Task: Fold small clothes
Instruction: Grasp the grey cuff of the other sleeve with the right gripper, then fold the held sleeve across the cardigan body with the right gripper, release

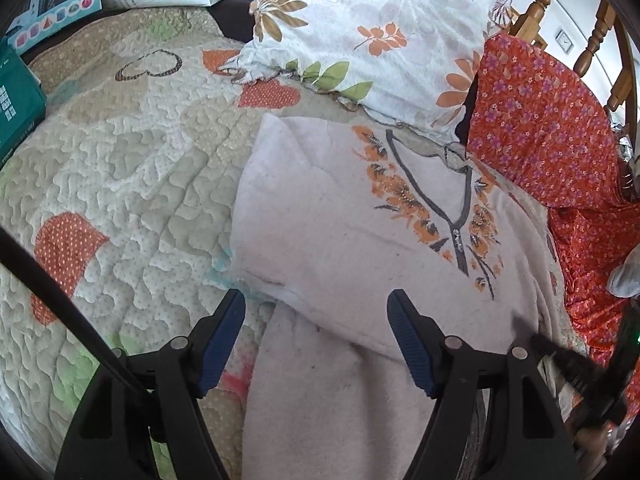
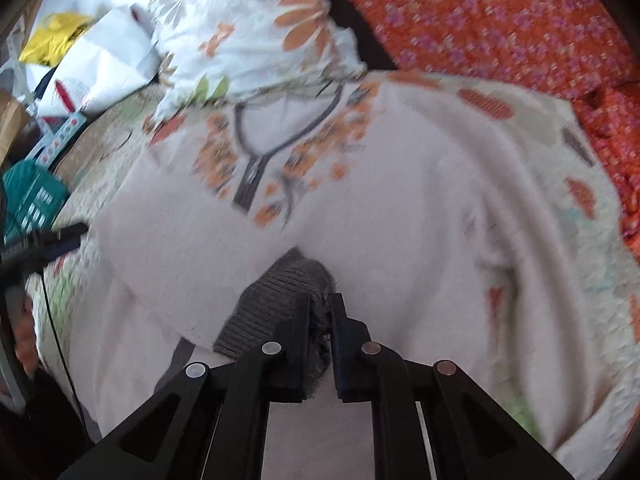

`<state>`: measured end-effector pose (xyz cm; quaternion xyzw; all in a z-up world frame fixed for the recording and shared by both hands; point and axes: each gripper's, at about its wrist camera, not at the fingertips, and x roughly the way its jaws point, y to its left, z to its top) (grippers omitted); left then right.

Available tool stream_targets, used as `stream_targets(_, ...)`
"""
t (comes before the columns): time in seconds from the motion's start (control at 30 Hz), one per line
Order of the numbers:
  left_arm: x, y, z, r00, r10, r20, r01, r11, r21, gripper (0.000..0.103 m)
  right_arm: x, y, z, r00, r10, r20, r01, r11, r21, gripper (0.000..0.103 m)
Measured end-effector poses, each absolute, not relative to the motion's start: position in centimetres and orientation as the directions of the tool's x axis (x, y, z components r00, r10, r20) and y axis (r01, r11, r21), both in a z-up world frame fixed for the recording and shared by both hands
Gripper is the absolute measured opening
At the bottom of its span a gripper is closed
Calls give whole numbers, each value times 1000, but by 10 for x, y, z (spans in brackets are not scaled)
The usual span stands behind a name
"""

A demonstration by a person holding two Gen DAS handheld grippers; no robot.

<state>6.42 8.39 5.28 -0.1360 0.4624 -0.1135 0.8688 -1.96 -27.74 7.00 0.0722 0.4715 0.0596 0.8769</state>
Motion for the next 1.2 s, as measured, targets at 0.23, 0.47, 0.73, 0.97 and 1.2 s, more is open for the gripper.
stream_targets(0.23, 70, 90, 47, 523, -357, -774, 41, 918, -395, 73, 33, -334, 90, 566, -80, -820, 159, 987, 14, 9)
stream_targets(0.47, 72, 89, 45, 525, -329, -785, 24, 928, -372, 73, 71, -366, 48, 397, -168, -902, 245, 967, -72, 12)
stream_targets(0.73, 59, 89, 48, 525, -336, -782, 38, 927, -373, 73, -7, -399, 110, 466, -19, -884, 232, 967, 102, 41)
stream_targets(0.97, 47, 80, 46, 494, -366, -788, 65, 920, -386, 73, -99, -452, 107, 314, 50, -948, 335, 928, 160, 51)
stream_targets(1.2, 39, 79, 44, 491, -360, -793, 64, 923, -379, 73, -152, -437, 93, 254, 99, -962, 306, 935, 177, 54)
